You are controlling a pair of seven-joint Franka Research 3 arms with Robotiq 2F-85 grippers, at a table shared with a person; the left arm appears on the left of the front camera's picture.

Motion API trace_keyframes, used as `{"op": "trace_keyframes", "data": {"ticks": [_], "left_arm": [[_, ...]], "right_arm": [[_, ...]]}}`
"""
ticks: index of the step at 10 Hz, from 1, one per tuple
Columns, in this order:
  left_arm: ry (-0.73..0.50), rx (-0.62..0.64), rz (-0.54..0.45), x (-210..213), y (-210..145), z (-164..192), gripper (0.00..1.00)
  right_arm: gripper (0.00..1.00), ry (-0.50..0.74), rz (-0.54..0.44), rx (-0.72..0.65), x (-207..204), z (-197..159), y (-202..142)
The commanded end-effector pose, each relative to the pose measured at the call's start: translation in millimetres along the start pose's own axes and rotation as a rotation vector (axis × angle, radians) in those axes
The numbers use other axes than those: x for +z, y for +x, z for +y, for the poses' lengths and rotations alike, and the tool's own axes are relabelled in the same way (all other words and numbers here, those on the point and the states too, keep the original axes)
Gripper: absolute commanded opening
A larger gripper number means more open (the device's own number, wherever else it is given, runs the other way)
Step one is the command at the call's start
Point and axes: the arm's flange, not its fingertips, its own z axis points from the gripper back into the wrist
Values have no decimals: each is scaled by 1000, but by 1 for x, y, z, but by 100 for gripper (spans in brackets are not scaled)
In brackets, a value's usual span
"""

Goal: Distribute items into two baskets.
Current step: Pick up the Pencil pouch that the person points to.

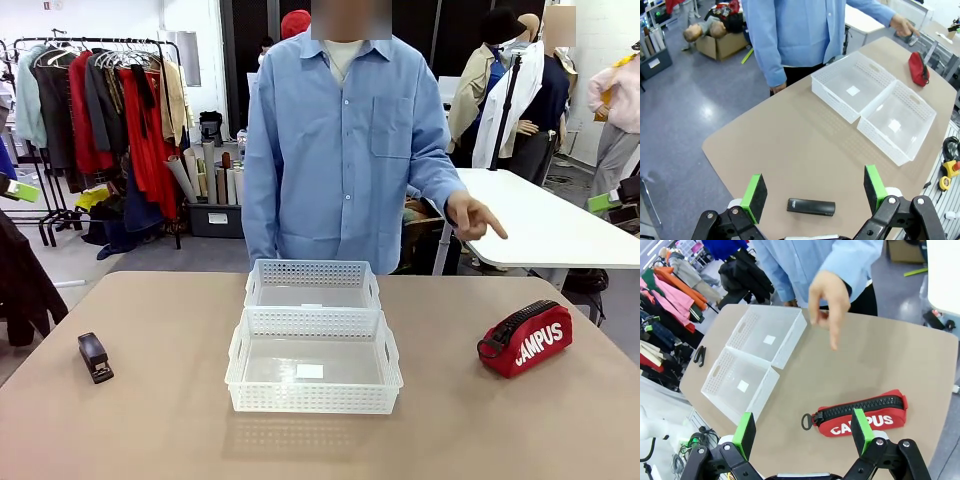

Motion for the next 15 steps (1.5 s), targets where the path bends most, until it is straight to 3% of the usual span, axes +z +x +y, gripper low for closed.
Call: {"op": "trace_keyframes", "data": {"ticks": [1,15], "left_arm": [[-25,-20,-24,-2,0,5,100],[-7,6,-4,-2,-2,1,100]], "right_arm": [[100,39,-33,18,-2,-2,-6],[100,22,-11,-7,0,1,-1]]}}
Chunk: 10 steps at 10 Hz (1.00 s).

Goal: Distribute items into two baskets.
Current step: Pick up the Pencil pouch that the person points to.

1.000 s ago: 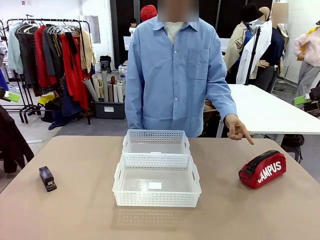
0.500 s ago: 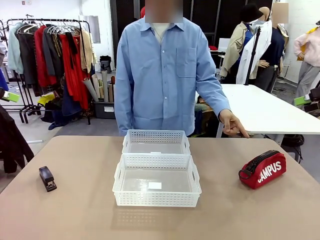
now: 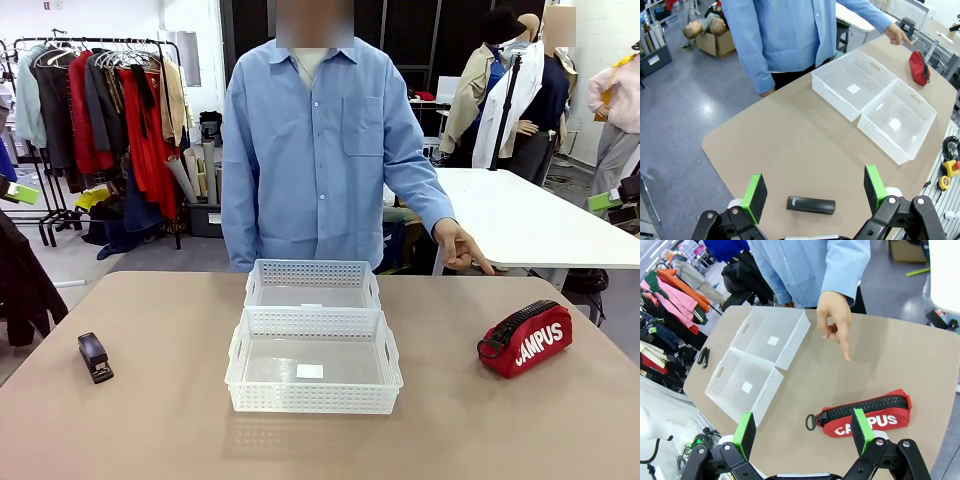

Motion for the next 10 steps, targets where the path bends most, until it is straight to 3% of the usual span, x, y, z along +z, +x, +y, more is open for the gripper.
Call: {"op": "trace_keyframes", "data": {"ticks": [1,10], "left_arm": [[-11,-4,-18,1,-1,0,100],[-11,-4,-18,1,-1,0,100]], "right_arm": [[100,6,-6,7,0,0,1],[100,6,-6,7,0,0,1]]}}
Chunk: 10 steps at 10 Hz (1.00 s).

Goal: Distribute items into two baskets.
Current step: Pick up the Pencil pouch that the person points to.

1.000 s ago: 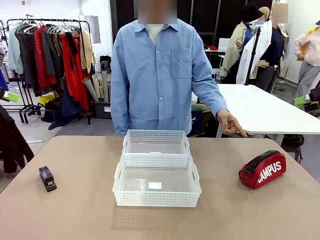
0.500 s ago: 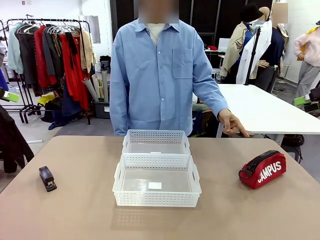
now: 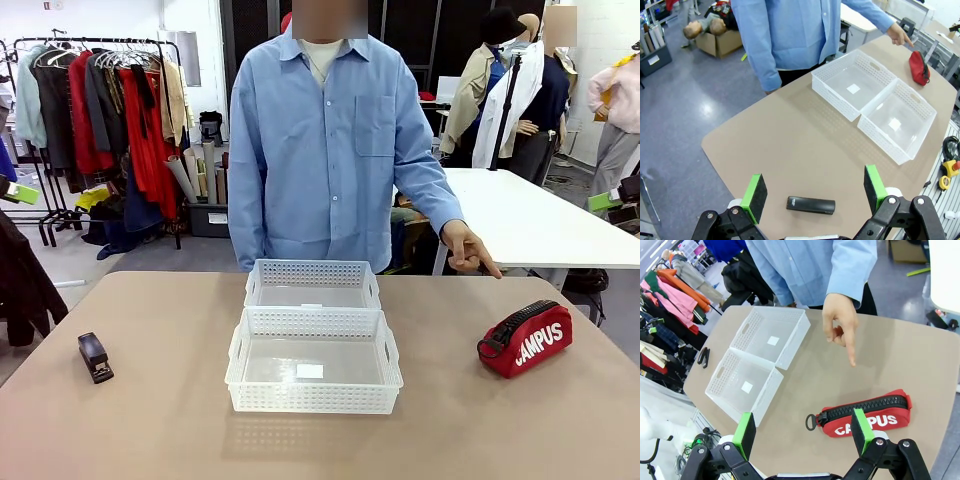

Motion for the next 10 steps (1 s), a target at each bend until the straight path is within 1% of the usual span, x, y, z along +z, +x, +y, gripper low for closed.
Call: {"op": "trace_keyframes", "data": {"ticks": [1,4,5,6,7,8,9,10], "left_arm": [[-10,-4,-18,1,-1,0,100],[-10,-4,-18,1,-1,0,100],[-10,-4,-18,1,-1,0,100],[-10,-4,-18,1,-1,0,100],[-10,-4,-18,1,-1,0,100],[-10,-4,-18,1,-1,0,100],[-10,-4,-18,1,-1,0,100],[-10,-4,-18,1,-1,0,100]], "right_arm": [[100,6,-6,7,0,0,1],[100,0,0,0,0,0,0],[100,60,106,85,-12,-9,16],[100,104,184,169,-21,-13,30],[100,151,265,258,-32,-14,36],[100,170,352,340,-48,-20,43],[100,189,430,386,-59,-26,44],[100,196,487,459,-70,-30,44]]}}
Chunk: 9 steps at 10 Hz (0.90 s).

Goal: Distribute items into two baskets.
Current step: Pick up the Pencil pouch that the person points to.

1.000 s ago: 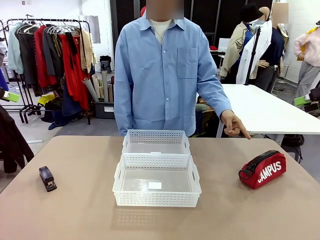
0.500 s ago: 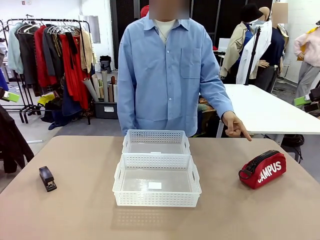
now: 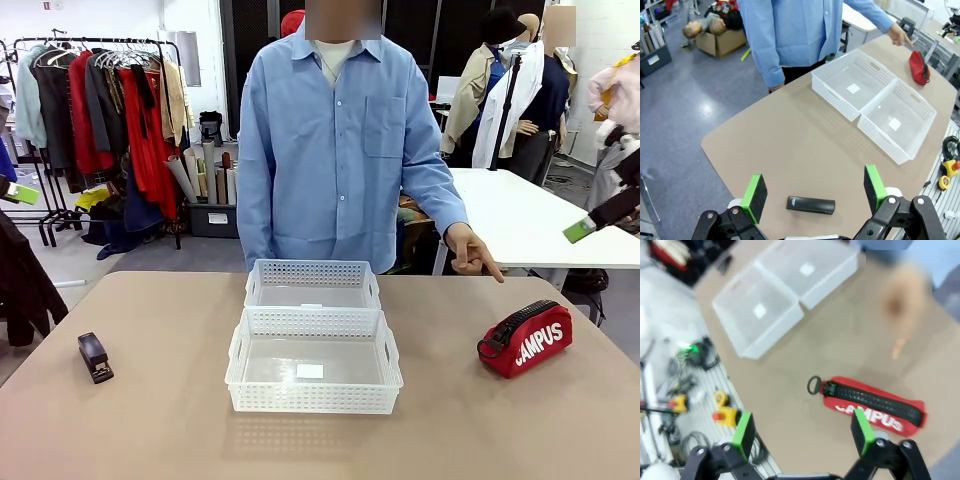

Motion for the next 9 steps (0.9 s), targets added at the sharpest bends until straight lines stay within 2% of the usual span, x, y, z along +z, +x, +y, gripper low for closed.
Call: {"op": "trace_keyframes", "data": {"ticks": [1,3,4,6,9], "left_arm": [[-10,-3,-19,1,-1,0,100],[-10,-3,-19,1,-1,0,100],[-10,-3,-19,1,-1,0,100],[-10,-3,-19,1,-1,0,100],[-10,-3,-19,1,-1,0,100]], "right_arm": [[100,7,141,199,-1,-20,4],[100,2,216,331,-22,-32,5],[100,-63,235,412,-27,-38,4],[100,-53,276,618,-35,-49,-3],[100,-60,359,798,-52,-60,-9]]}}
